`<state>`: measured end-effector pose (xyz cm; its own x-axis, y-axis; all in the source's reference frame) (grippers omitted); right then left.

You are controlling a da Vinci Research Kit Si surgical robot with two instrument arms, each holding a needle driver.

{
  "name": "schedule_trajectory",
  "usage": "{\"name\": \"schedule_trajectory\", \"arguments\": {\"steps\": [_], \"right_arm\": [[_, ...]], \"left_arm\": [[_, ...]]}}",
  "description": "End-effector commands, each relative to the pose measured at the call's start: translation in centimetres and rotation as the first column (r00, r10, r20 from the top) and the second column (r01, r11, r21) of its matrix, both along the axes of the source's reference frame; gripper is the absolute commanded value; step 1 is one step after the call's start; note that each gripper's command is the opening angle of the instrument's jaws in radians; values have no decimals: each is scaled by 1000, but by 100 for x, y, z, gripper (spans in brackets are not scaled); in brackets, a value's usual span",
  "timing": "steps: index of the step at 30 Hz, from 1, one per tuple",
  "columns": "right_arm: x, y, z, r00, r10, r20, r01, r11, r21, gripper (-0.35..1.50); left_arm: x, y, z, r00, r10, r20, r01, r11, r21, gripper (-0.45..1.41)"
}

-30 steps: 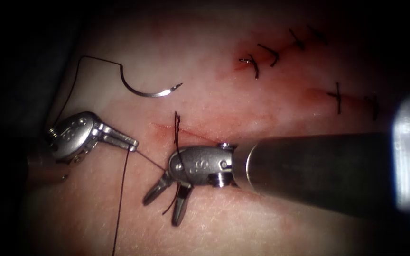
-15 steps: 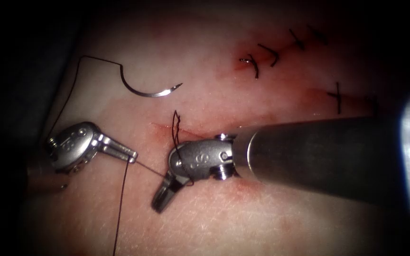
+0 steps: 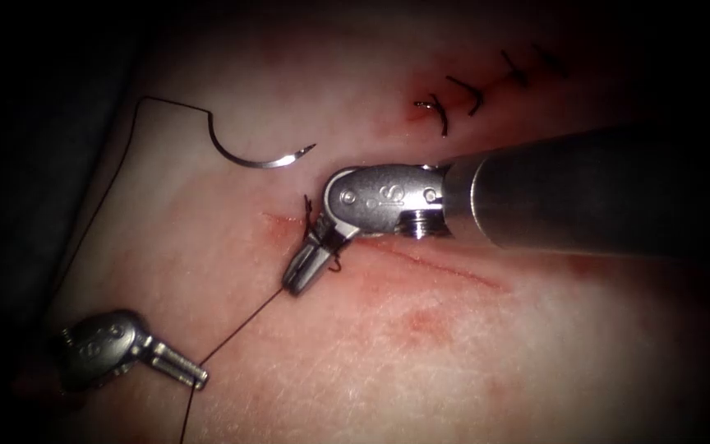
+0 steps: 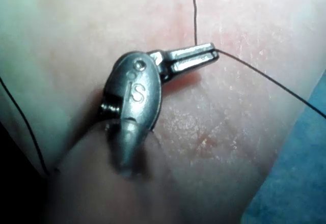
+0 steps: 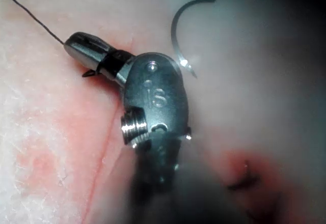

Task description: Wound Closure

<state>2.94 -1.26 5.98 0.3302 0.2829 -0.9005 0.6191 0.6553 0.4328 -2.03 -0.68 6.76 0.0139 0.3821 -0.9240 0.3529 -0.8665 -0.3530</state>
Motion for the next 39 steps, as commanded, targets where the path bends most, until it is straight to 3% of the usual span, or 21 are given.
{"name": "schedule_trajectory", "arguments": {"steps": [1, 12, 22, 28, 32, 35, 39], "right_arm": [[3, 8, 11, 1000, 9, 3, -9, 1000, -2, -35], [-15, 36, 38, 999, 43, 12, -42, 999, -33, -35], [-28, 62, 62, 996, 82, 44, -80, 995, -52, -35], [-29, 67, 64, 994, 96, 57, -93, 994, -56, -35], [-29, 81, 66, 986, 147, 75, -141, 988, -69, -35], [-30, 99, 69, 971, 212, 106, -202, 974, -102, -35], [-28, 103, 74, 960, 249, 131, -233, 965, -120, -35]], "left_arm": [[-3, -8, 3, 1000, 6, 4, -6, 1000, -1, -45], [23, -38, -29, 999, 41, -4, -41, 999, -19, -45], [8, -59, -24, 999, 44, -21, -44, 999, -13, -45], [4, -105, -34, 976, 213, -40, -213, 977, 11, -45], [3, -125, -41, 945, 327, -35, -326, 945, 14, -45], [-5, -132, -37, 929, 368, -47, -368, 930, 18, -45], [-12, -143, -31, 914, 403, -47, -403, 915, 20, -45]]}}
